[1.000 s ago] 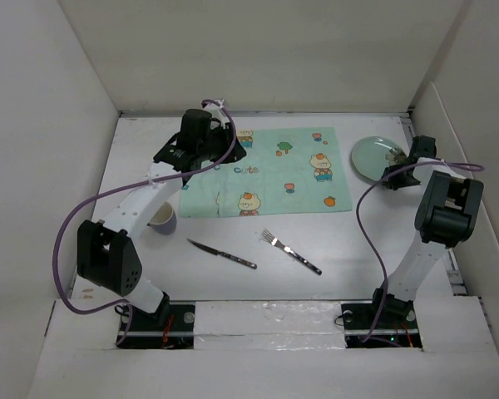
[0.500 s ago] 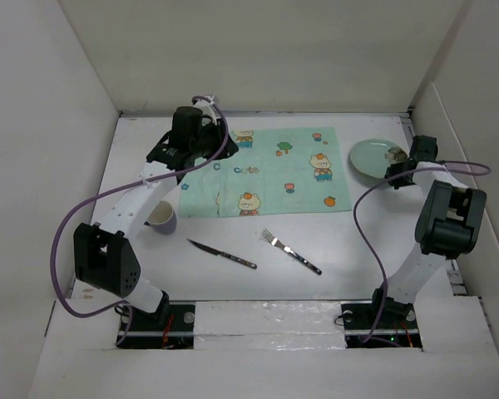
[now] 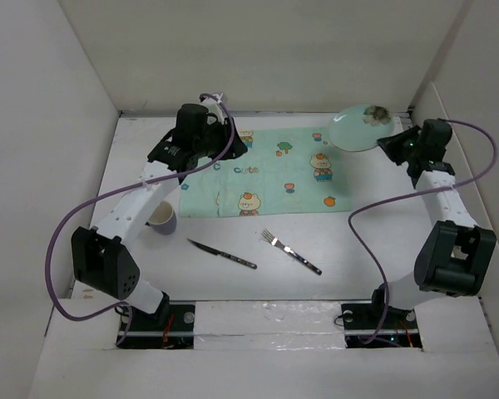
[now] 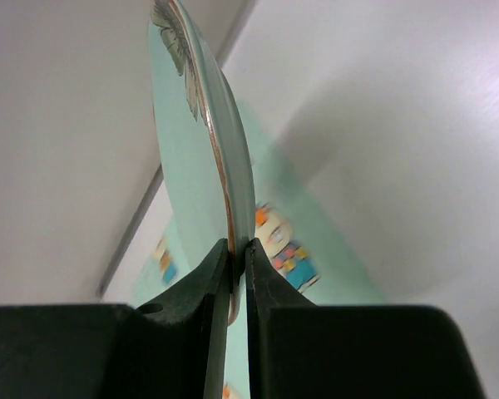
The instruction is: Set the dinner table for one person
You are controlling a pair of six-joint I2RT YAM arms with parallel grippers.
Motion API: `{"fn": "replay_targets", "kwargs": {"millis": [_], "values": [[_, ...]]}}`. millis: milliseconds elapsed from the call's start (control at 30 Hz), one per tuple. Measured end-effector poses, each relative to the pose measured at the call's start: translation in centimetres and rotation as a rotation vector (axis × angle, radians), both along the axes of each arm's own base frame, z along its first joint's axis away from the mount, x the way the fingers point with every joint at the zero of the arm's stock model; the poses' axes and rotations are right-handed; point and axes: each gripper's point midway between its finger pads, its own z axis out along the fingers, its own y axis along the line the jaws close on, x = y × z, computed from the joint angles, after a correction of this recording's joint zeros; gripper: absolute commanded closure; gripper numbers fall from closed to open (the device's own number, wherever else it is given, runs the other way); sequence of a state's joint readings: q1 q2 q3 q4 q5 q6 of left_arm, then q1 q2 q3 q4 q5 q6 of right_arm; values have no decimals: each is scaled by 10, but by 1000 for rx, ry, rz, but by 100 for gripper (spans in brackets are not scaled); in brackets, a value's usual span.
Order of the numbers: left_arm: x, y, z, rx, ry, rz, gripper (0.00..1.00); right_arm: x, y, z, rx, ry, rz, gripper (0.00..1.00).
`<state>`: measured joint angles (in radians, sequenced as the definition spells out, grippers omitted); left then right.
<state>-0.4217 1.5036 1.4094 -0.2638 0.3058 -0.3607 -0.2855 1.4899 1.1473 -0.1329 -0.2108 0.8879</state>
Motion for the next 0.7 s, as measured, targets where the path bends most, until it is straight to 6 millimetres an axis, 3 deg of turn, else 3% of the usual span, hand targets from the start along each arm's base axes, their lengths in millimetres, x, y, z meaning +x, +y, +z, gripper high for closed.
{"fn": "replay_targets", "kwargs": {"millis": [100, 200, 300, 367, 467, 600, 700], "values": [[-2, 7, 8, 20, -13, 22, 61, 6, 69, 9, 25, -56, 202, 100], [-7, 19, 24, 41, -50, 58, 59, 4, 149, 1, 67, -66, 422, 100], [-17, 33, 43, 58, -96, 98, 58, -4, 218, -22, 109, -27, 604, 100], [-24, 43, 54, 69, -121, 126, 58, -10, 251, -43, 132, 22, 681, 100], [-32, 59, 65, 83, -147, 176, 58, -13, 277, -75, 160, 100, 730, 100], [-41, 79, 67, 101, -158, 234, 58, -4, 284, -109, 167, 169, 720, 100], [-47, 87, 61, 117, -145, 255, 58, 1, 286, -122, 169, 193, 706, 100]]}}
